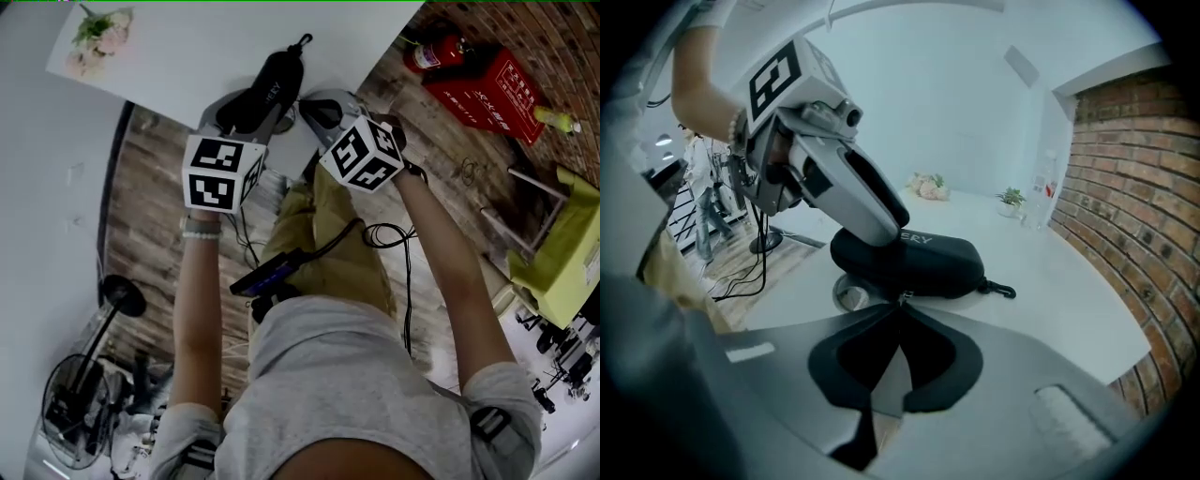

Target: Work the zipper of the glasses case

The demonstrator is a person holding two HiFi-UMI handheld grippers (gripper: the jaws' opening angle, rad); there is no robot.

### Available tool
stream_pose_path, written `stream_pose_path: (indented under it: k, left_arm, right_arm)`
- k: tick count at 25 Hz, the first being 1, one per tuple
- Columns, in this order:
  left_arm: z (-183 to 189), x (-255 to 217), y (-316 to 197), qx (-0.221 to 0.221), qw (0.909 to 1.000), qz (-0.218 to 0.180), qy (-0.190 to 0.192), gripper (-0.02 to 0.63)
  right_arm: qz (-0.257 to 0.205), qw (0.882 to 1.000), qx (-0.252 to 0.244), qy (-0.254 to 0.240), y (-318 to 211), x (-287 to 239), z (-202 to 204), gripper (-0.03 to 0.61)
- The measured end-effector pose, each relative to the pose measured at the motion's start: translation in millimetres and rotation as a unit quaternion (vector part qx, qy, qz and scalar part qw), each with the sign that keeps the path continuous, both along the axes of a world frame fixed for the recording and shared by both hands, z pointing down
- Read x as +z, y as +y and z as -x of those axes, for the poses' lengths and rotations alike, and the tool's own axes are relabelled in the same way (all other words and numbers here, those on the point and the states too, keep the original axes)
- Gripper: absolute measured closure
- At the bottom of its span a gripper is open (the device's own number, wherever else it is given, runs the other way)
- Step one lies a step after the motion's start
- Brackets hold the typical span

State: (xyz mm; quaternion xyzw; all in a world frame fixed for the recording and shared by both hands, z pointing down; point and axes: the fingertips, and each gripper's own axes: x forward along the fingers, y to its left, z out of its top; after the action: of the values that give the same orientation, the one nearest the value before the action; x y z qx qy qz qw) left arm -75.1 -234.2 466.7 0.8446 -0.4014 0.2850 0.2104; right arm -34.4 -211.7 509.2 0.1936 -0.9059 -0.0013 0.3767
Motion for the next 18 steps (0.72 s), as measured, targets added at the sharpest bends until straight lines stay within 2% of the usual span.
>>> stream_pose_path:
  k: [10, 15, 18]
  left_arm:
    - [0.1, -0.3, 1.0, 0.005, 1.0000, 0.000, 0.004, 0.411]
    - [-0.4, 0.3, 1.1, 0.012, 0.9999, -0.005, 0.009, 0.410]
    - [-1.4, -0.9, 1.0, 0.021, 0.9996, -0.011, 0.016, 0.410]
  right_arm:
    - [0.012, 0.999, -0.031, -0.017, 53.9, 3.5, 39.6, 0.575]
    - [0.007, 0.999, -0.030, -0.013, 54.8, 6.3, 43.7, 0.575]
    - [-0.013, 1.000, -0.024, -0.007, 51.7, 6.3, 43.2, 0.569]
